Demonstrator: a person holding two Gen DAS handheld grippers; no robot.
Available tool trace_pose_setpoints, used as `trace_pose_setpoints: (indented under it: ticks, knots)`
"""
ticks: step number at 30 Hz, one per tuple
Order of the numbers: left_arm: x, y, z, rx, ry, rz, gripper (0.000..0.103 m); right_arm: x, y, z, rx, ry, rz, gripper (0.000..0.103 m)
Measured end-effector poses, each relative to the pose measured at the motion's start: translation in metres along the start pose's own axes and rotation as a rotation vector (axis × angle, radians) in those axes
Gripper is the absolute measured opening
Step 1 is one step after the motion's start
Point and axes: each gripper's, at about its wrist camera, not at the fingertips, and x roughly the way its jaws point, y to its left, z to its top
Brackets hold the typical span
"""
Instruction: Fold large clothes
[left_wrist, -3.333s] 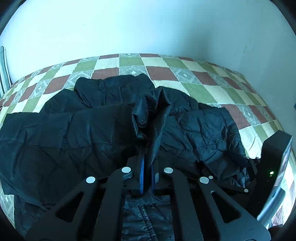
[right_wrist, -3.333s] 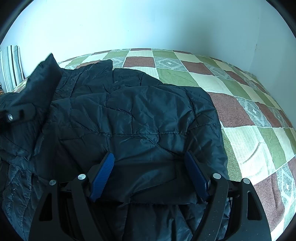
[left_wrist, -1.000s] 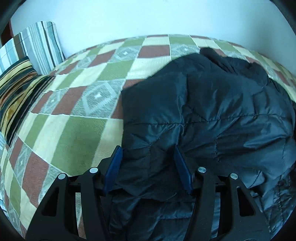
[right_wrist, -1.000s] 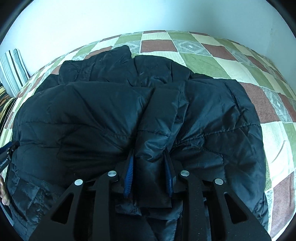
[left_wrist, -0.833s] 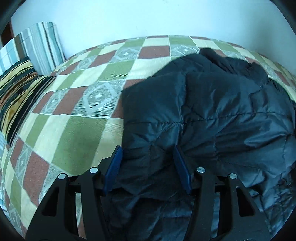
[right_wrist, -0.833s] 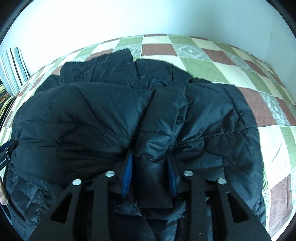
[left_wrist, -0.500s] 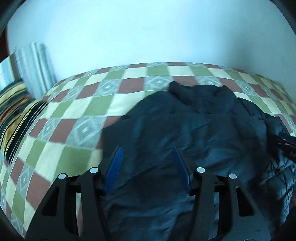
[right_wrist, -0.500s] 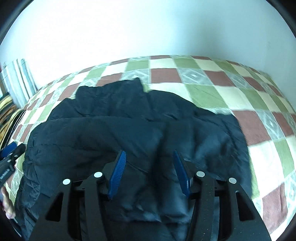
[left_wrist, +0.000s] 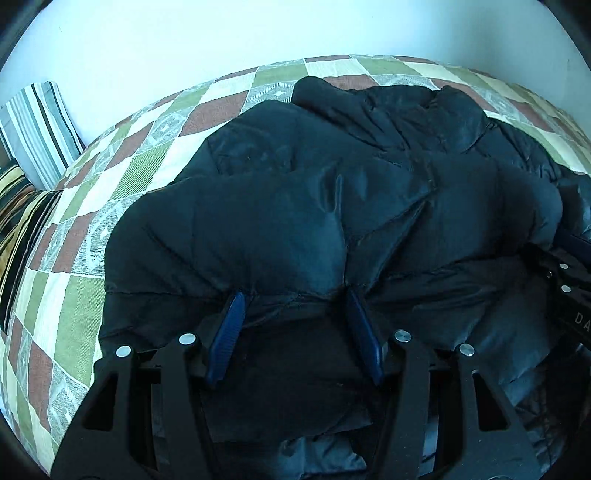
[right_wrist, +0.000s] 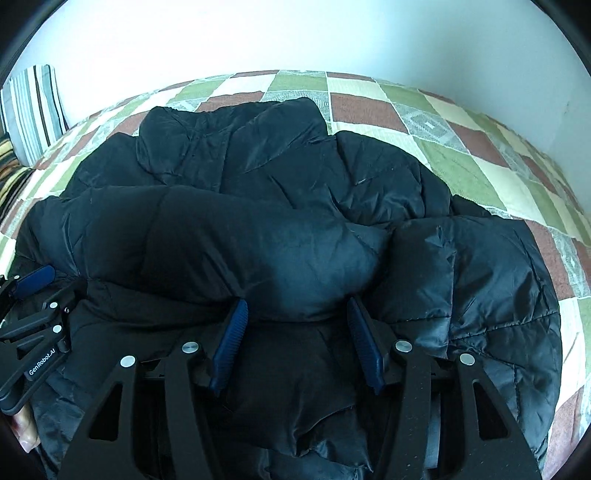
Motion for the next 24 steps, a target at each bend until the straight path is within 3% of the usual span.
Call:
trace_pose_setpoints:
  ticks: [4, 7, 12, 17, 24]
  knots:
    - [-0.022, 0.006, 0.004, -0.018, -0.025, -0.002, 0.057, -0.024, -0.006, 0.003, 0.025, -0.038, 0.023, 0.058]
    - [-0.049, 0.028, -0.009, -0.081, -0.040, -0.037, 0.057, -0.058, -0.018, -0.008, 0.047, -0.061, 0.062, 0.067]
    - [-0.108, 0.079, -0.071, -0.140, -0.099, -0.017, 0.066, -0.127, -0.056, -0.056, 0.033, -0.134, 0.024, 0.075]
    - [-0.153, 0.125, -0.159, -0.167, -0.078, 0.020, 0.069, -0.173, -0.113, -0.126, 0.101, -0.104, -0.004, 0.075]
    - [-0.198, 0.154, -0.242, -0.186, -0.038, 0.051, 0.075, -0.212, -0.160, -0.218, 0.155, -0.051, -0.082, 0.076]
